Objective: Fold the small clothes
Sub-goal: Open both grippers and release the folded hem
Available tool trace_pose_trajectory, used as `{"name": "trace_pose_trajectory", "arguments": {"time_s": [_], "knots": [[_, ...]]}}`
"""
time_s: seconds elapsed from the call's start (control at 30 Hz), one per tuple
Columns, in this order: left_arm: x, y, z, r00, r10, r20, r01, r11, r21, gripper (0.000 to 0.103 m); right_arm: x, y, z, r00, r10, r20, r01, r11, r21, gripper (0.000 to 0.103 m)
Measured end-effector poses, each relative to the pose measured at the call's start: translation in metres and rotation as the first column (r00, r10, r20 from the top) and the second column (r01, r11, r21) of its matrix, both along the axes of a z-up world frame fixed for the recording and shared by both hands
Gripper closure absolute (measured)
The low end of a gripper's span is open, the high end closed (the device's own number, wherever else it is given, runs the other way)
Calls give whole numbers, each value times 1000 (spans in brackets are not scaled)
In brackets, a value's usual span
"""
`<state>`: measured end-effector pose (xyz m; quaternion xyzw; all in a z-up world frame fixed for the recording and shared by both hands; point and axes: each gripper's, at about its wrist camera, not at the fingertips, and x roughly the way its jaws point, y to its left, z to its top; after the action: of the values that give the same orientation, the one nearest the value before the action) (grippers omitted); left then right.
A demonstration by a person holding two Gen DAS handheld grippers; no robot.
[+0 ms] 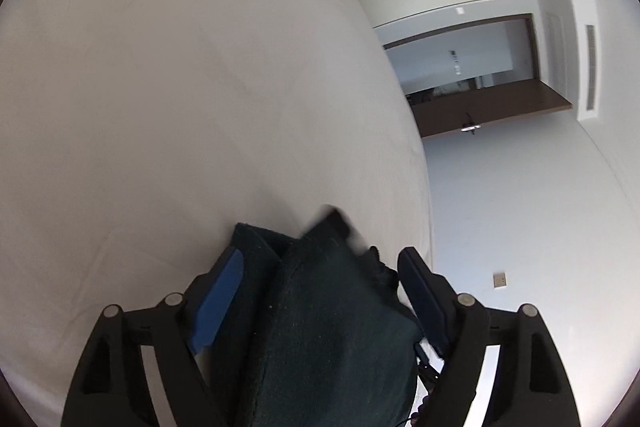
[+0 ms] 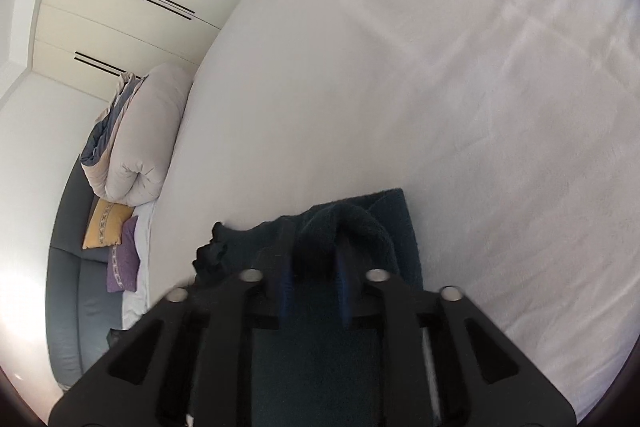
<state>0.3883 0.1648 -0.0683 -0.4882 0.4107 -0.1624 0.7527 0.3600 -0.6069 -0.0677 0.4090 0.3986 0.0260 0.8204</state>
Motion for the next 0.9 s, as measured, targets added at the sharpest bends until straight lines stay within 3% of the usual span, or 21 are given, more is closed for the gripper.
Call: {"name": "trace_pose_trajectory", "arguments": {"time_s": [0.03, 0.07, 0.17, 0.27, 0.37, 0.5, 0.6, 0.77, 0.9], "knots": [[-3, -1, 0, 1000, -17, 8, 17, 1000, 4, 22, 1, 1, 2, 1000, -2, 28, 3, 1000, -7, 24], [-6, -1, -2, 1000, -19, 3, 19, 1000, 2, 22, 2, 1, 4, 998, 1, 57, -1, 1000, -2, 13], [-20, -2, -5, 1000, -27, 4, 27, 1000, -7, 22, 4, 3, 8, 999, 15, 50, -15, 1000, -10, 12], [-43, -10, 3, 998, -56, 38, 55, 998, 33, 22, -11, -1, 19, 996, 8, 90, -9, 1000, 12, 12], [-70, -25, 14, 991, -102, 86, 91, 988, 125, 22, -41, 0, 28, 992, 3, 124, -4, 1000, 6, 12], [-96, -40, 17, 984, -151, 95, 125, 963, 240, 22, -79, 24, 33, 992, 69, 109, -54, 990, -131, 12], [-109, -47, 14, 980, -174, 93, 141, 948, 284, 22, -109, 32, 27, 993, 54, 109, -37, 988, -149, 12], [-123, -43, 9, 980, -179, 91, 138, 930, 341, 36, -152, 31, 8, 996, 25, 84, -12, 989, -148, 12], [-134, -42, 9, 976, -194, 94, 144, 913, 383, 39, -180, 27, -4, 998, 18, 62, -7, 986, -165, 12]]}}
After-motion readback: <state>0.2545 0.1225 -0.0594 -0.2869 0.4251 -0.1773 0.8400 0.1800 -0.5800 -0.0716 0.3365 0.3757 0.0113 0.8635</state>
